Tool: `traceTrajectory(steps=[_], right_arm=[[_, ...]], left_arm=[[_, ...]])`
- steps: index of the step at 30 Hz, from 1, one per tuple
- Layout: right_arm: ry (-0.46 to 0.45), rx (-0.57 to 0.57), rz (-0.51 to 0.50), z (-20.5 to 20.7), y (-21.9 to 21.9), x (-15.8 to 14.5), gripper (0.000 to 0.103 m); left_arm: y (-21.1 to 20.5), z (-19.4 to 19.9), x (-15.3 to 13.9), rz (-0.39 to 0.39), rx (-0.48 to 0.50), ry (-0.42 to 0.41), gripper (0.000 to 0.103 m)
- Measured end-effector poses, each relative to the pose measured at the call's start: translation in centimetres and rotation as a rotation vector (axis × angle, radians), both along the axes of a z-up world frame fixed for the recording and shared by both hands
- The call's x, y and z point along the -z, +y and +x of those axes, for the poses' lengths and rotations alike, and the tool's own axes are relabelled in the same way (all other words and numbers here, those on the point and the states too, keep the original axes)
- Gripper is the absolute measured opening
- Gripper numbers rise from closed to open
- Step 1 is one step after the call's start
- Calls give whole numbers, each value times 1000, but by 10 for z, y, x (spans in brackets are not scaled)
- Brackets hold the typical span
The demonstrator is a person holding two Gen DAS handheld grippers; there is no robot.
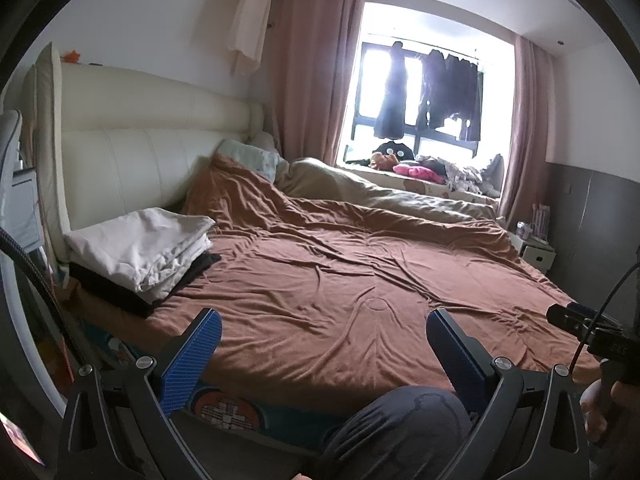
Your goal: Fold large clothes
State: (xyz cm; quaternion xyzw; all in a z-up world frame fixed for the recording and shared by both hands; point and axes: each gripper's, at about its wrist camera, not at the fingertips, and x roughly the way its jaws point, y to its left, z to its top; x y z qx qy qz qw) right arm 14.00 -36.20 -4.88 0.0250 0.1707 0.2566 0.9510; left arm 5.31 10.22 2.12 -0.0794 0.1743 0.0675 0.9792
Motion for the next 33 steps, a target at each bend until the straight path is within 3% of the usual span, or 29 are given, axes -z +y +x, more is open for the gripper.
traceTrajectory(steps=[33], right_arm=[[-2, -1, 8, -3, -2, -2, 103]], left_arm=[[-3, -7, -5, 55, 4, -30, 103]])
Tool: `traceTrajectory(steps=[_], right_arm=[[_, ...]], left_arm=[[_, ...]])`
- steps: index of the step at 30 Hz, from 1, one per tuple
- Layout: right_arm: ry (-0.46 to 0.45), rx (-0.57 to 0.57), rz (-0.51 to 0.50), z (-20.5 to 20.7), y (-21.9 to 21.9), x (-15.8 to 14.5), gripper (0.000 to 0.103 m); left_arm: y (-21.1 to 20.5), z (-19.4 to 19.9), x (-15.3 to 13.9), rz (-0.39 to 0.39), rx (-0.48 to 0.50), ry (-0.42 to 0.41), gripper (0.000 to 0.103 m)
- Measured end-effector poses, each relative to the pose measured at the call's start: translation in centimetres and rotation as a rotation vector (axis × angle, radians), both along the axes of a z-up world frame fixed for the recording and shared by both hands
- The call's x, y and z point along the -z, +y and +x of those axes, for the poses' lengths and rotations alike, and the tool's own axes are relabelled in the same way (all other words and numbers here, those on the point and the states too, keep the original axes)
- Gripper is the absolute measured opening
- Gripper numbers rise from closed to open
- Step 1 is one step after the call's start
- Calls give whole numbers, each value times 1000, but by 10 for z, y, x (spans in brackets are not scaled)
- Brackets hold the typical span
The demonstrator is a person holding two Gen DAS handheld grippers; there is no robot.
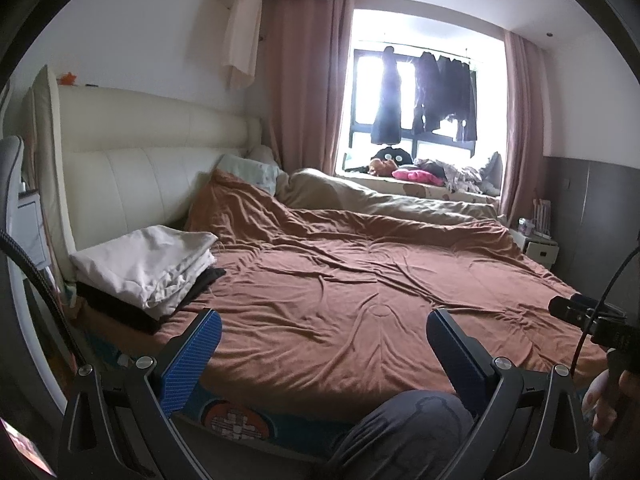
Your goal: Fold large clothes
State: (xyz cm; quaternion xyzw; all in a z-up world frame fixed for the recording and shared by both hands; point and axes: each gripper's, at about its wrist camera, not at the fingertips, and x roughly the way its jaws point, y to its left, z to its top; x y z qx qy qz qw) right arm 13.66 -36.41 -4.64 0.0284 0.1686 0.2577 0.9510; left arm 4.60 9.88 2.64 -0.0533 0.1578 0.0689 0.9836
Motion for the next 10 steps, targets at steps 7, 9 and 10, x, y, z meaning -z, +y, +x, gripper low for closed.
traceTrajectory(steps=[7, 9, 10], right_arm=[[1, 5, 5, -2, -1, -1, 103], [2, 6, 5, -3, -2, -1, 103], [2, 5, 5, -3, -2, -1, 103]], left_arm=[[-2, -1, -1, 5, 2, -4, 103], [-1, -3, -2, 5, 1, -6, 103], [0, -3, -2, 4, 2, -7, 103]])
